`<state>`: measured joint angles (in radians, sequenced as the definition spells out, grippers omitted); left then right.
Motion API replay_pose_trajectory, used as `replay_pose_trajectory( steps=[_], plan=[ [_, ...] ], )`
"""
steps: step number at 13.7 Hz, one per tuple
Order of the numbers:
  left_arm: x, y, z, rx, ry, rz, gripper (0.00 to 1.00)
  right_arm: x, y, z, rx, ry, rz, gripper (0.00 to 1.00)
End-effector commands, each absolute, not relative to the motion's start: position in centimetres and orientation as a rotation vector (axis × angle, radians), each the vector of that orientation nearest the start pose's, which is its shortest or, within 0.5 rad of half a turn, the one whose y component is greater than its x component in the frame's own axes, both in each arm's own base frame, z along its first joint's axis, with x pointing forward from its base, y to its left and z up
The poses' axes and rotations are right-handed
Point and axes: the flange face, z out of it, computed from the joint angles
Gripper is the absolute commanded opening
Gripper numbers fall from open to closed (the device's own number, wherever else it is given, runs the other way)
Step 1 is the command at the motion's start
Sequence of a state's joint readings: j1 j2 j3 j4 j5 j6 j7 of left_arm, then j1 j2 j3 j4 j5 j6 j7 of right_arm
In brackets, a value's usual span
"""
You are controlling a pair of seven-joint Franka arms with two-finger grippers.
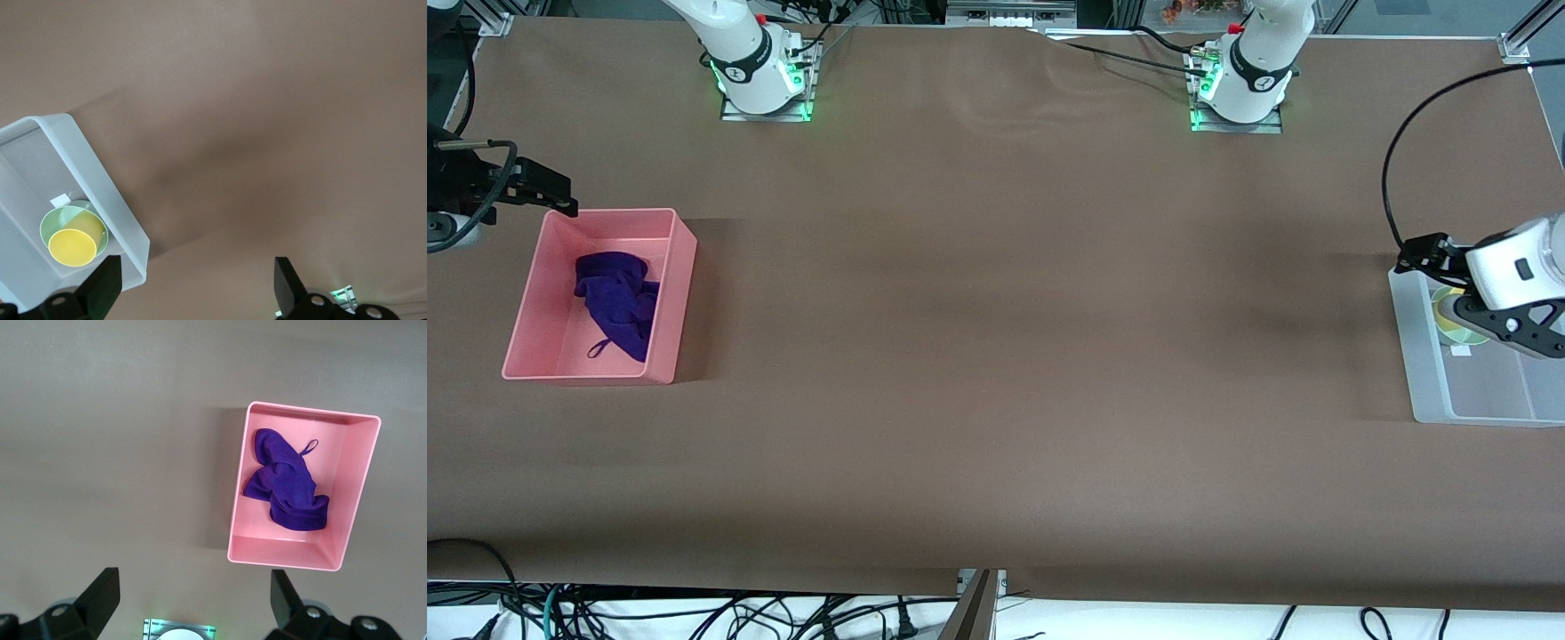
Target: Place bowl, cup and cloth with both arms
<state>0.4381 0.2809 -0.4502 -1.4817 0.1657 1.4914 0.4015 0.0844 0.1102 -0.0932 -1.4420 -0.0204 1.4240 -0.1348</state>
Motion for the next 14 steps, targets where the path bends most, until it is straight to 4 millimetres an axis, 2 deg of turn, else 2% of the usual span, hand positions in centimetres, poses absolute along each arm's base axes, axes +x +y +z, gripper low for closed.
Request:
replay_pose_trajectory(
  steps=[1, 7, 9, 11, 12, 14],
  plan=[
    [58.9, 2.8, 52.4, -3.092, 0.574, 0.391, 1.0, 57.0, -0.6, 61.2, -3.162, -0.192, 0.198, 1.0],
    [55.9, 1.7, 53.1, -3.122, 0.461, 0.295, 1.0, 57.0, -0.7, 61.2, -3.16, -0.188, 0.198, 1.0],
    [55.3, 0.4, 54.3, -3.18, 0.376, 0.258, 1.0, 57.0, -0.8, 61.2, -3.159, -0.185, 0.198, 1.0],
    [55.0, -0.8, 54.4, -3.186, 0.267, 0.26, 1.0, 57.0, -0.8, 61.2, -3.159, -0.185, 0.198, 1.0],
    [54.7, -0.6, 55.3, -3.189, 0.26, 0.214, 1.0, 57.0, -0.8, 61.2, -3.159, -0.185, 0.198, 1.0],
    [52.5, -0.3, 56.3, -3.184, 0.247, 0.063, 1.0, 57.0, -0.8, 61.2, -3.159, -0.185, 0.198, 1.0]
  ],
)
